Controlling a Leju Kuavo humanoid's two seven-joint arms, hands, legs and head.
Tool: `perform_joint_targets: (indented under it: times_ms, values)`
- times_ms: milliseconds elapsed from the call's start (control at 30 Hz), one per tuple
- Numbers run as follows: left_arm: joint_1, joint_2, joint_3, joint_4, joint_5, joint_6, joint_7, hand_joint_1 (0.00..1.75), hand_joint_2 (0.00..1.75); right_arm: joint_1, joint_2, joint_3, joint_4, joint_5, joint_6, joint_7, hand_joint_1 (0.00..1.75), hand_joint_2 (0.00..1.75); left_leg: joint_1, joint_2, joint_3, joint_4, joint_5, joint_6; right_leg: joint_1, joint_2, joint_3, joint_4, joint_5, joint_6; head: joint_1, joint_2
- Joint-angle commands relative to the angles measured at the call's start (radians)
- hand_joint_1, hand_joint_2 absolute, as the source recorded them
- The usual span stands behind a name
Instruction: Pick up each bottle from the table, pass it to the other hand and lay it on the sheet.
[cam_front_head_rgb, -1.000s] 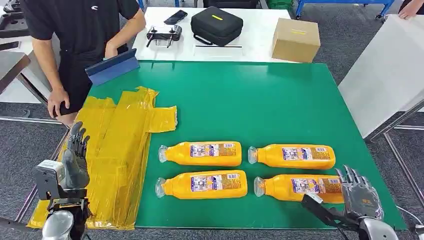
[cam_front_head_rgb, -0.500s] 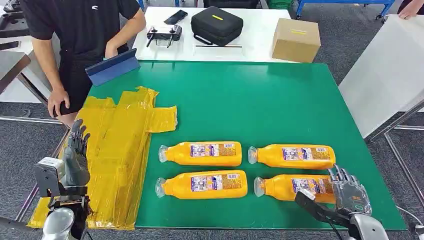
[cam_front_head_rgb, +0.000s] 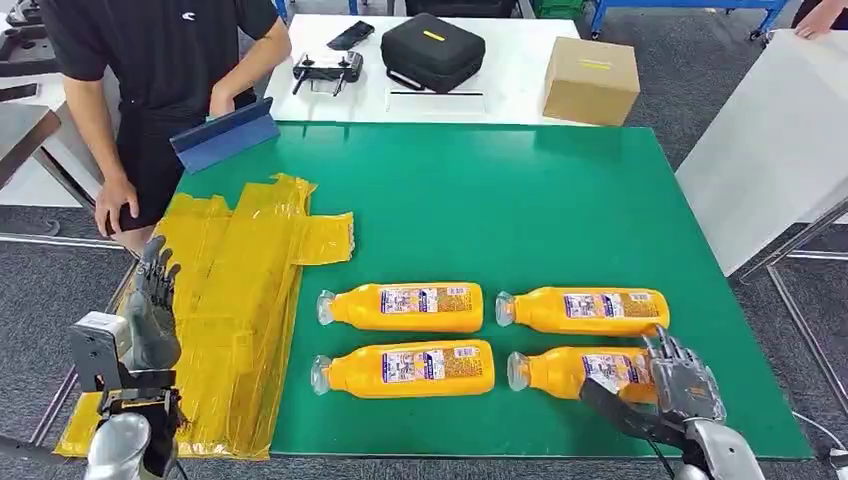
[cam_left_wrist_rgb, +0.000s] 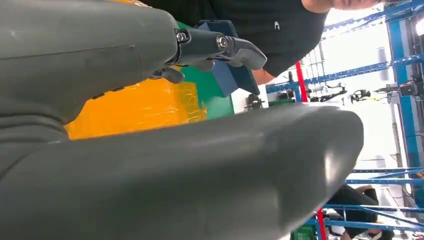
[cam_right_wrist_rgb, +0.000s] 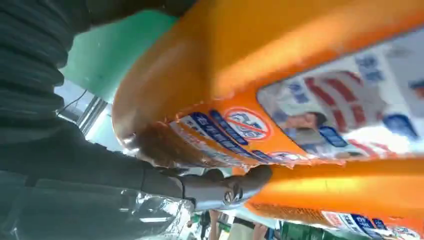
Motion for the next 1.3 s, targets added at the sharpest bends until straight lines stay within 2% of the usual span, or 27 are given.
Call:
perform_joint_targets:
  times_ms: [33,100,133,300,333,500,600,800,867,1000,1100,1133,1300]
  values:
    - [-0.041,0.003,-0.014,0.058,0.001,0.000,0.006,0.00,0.00,-0.023,-0.002,0.055,0.140,-0.016,0.012,0.013,1.47,1.75,0.002,0.000,0.004,-0.001,-0.001,-0.004,0.002,0.000,0.004,-0.002,0.000,-0.002,0.000,0.000]
    - [-0.040,0.002,-0.014,0.058,0.001,0.000,0.006,0.00,0.00,-0.025,0.001,0.054,0.147,-0.020,0.013,0.013,1.54,1.75,0.001,0.000,0.003,-0.001,0.000,-0.002,0.001,-0.001,0.003,-0.002,0.000,-0.001,0.000,0.000]
    - [-0.040,0.002,-0.014,0.058,0.001,0.000,0.006,0.00,0.00,-0.027,0.001,0.054,0.155,-0.020,0.014,0.013,1.64,1.75,0.002,-0.001,0.005,-0.001,-0.001,-0.004,0.002,-0.002,0.005,-0.002,0.000,-0.002,0.000,0.000]
    - [-0.043,0.010,-0.017,0.064,0.002,0.001,0.006,0.00,0.00,-0.046,0.009,0.052,0.234,-0.022,0.018,0.012,1.66,1.75,0.002,-0.001,0.008,-0.001,-0.001,-0.002,0.001,-0.001,-0.001,-0.003,0.000,-0.002,0.000,0.000]
    - [-0.044,0.010,-0.018,0.064,0.002,0.001,0.007,0.00,0.00,-0.043,0.009,0.051,0.237,-0.022,0.018,0.011,1.71,1.75,0.002,-0.001,0.009,-0.002,-0.001,-0.004,0.002,-0.002,0.001,-0.003,-0.001,-0.003,0.000,0.000]
    - [-0.054,0.004,-0.019,0.064,0.001,0.000,0.008,0.00,0.00,-0.050,0.005,0.053,0.258,-0.023,0.013,0.004,1.75,1.75,0.002,0.000,0.012,-0.001,-0.002,-0.003,0.002,-0.001,0.001,-0.003,-0.001,-0.002,0.000,0.000]
    - [-0.059,-0.002,-0.020,0.062,0.000,0.003,0.012,0.00,0.00,-0.055,0.004,0.052,0.258,-0.024,0.010,0.003,1.75,1.75,0.002,-0.002,0.011,-0.001,-0.001,-0.006,0.002,-0.003,0.001,-0.003,-0.002,-0.004,0.001,0.000]
    - [-0.054,-0.011,-0.012,0.058,-0.001,0.006,0.018,0.00,0.00,-0.056,0.022,0.065,0.199,-0.071,0.019,-0.037,1.75,1.75,0.002,0.000,0.014,-0.001,-0.002,-0.005,0.001,0.000,0.004,-0.003,-0.002,-0.003,0.000,0.000]
    - [-0.056,-0.010,-0.012,0.062,-0.001,0.005,0.017,0.00,0.00,-0.038,0.016,0.091,0.149,-0.134,0.054,-0.079,1.75,1.75,0.002,0.001,0.014,-0.001,-0.002,-0.004,0.001,0.001,0.004,-0.002,-0.002,-0.003,0.000,0.000]
    - [-0.059,-0.009,-0.011,0.065,-0.001,0.005,0.017,0.00,0.00,-0.030,0.014,0.103,0.127,-0.153,0.066,-0.079,1.75,1.75,0.001,0.000,0.015,-0.001,-0.002,-0.004,0.001,0.000,0.004,-0.002,-0.001,-0.003,0.000,0.000]
    - [-0.065,-0.009,-0.009,0.077,0.000,0.005,0.013,0.00,0.00,-0.024,-0.017,0.181,0.045,-0.299,0.124,-0.138,1.75,1.75,0.002,0.001,0.015,-0.001,-0.003,-0.006,0.001,0.001,0.004,-0.002,-0.001,-0.004,0.000,0.000]
    - [-0.066,-0.009,-0.008,0.079,0.000,0.005,0.012,0.00,0.00,-0.023,-0.026,0.198,0.027,-0.329,0.130,-0.141,1.75,1.75,0.001,0.003,0.014,-0.001,-0.002,-0.004,0.001,0.003,0.011,-0.002,0.000,-0.002,0.000,0.000]
    - [-0.071,-0.005,-0.005,0.086,0.000,0.005,0.003,0.00,0.00,-0.015,-0.072,0.277,-0.131,-0.509,0.169,-0.191,1.75,1.75,0.003,0.004,0.013,0.000,-0.003,-0.004,0.000,0.005,0.009,0.000,0.001,-0.001,0.000,0.000]
